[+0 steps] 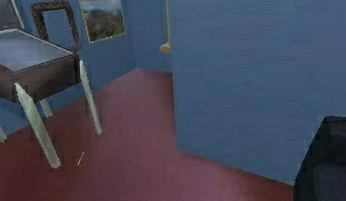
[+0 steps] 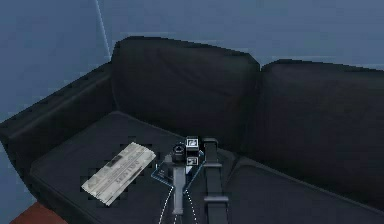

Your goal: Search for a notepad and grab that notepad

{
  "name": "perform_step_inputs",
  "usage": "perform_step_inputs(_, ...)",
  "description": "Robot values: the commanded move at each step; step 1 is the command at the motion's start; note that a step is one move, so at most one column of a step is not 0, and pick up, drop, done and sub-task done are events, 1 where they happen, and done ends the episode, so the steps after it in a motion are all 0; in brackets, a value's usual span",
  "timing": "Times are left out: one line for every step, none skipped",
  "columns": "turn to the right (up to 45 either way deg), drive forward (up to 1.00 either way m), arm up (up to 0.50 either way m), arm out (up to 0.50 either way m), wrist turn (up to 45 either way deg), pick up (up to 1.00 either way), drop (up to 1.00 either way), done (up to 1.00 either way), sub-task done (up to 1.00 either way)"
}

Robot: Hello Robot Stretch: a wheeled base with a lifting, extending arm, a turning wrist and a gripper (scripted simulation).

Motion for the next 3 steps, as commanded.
perform_step_inputs(0.0, 0.00, 0.00, 0.00, 45.0, 0.00, 0.00, 0.00, 0.00)
perform_step_inputs(0.0, 0.00, 0.00, 0.00, 45.0, 0.00, 0.00, 0.00, 0.00)
perform_step_inputs(0.0, 0.00, 0.00, 0.00, 45.0, 0.00, 0.00, 0.00, 0.00)
